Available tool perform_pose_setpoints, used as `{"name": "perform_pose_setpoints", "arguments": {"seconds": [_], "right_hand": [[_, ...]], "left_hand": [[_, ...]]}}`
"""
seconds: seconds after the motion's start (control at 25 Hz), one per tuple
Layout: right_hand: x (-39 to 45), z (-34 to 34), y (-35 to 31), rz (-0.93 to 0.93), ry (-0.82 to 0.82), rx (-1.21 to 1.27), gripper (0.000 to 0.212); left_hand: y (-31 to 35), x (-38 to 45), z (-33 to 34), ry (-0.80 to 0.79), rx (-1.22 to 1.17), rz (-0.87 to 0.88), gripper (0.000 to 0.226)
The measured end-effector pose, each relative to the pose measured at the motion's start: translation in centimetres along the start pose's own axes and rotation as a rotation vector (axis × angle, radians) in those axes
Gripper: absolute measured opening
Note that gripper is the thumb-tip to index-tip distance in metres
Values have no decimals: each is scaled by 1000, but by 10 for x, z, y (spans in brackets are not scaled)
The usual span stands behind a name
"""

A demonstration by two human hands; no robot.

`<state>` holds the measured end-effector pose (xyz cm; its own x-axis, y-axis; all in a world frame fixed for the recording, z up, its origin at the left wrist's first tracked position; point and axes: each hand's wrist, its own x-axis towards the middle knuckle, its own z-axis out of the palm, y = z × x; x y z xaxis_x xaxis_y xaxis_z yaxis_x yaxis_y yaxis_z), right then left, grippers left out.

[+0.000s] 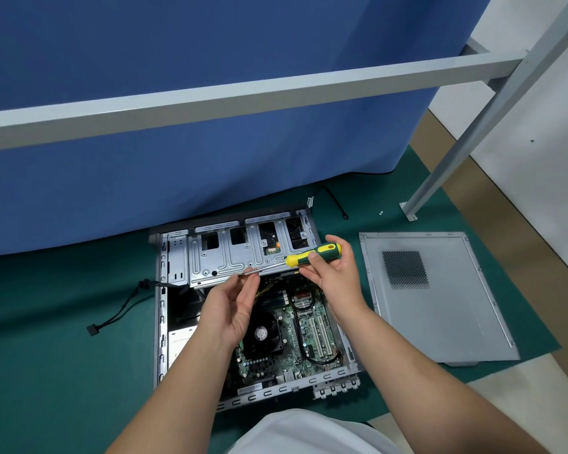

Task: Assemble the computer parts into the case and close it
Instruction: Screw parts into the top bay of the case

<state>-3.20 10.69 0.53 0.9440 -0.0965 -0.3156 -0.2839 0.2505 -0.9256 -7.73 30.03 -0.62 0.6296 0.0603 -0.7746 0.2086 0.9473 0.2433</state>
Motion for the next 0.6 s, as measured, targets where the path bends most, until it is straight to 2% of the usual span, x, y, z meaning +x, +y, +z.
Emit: {"name": "perform_pose_setpoints", "arguments": {"seconds": [0.28,0.52,0.6], "right_hand": [[1,2,0,-42,12,-16,43],[1,-1,4,-9,101,33,70],[3,-6,4,10,121,60,61]], "left_hand": [[0,0,3,-20,59,-26,22],[-8,-1,6,-25,121,5,26],[-12,0,8,-37,132,24,26]]}}
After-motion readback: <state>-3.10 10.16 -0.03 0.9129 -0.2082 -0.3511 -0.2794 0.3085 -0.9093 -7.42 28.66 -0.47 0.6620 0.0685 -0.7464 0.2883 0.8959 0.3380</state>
